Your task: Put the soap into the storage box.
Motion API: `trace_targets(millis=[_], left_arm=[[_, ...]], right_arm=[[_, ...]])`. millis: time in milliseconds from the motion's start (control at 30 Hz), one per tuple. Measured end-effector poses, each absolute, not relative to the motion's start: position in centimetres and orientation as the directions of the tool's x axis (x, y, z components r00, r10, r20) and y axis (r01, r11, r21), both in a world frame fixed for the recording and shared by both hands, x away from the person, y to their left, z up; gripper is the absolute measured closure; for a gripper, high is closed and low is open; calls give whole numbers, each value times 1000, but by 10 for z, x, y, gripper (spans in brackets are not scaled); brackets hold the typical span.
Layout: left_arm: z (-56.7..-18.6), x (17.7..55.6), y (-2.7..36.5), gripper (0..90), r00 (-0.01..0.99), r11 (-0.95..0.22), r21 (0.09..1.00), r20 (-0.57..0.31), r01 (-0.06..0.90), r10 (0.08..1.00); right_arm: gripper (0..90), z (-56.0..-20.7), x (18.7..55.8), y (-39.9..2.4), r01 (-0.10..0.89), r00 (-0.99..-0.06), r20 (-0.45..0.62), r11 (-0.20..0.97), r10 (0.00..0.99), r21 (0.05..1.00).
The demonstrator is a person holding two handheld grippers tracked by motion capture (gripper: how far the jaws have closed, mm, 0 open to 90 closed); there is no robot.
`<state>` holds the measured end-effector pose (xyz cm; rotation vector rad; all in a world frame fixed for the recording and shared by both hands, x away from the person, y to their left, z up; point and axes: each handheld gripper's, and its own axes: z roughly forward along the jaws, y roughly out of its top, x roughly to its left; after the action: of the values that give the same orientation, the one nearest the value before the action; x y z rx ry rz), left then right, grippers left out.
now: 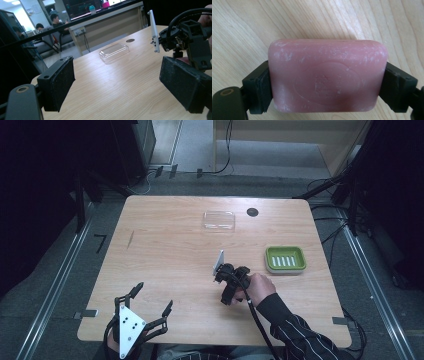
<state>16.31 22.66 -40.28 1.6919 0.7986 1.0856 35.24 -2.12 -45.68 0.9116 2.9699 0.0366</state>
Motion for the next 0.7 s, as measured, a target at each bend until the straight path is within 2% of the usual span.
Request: trace_targets(millis=[700], left_arm=[[-403, 163, 226, 131, 394, -345, 938, 305, 34, 867]], right_arm=[[140, -450, 354, -55, 616, -787, -20, 787, 617, 32]])
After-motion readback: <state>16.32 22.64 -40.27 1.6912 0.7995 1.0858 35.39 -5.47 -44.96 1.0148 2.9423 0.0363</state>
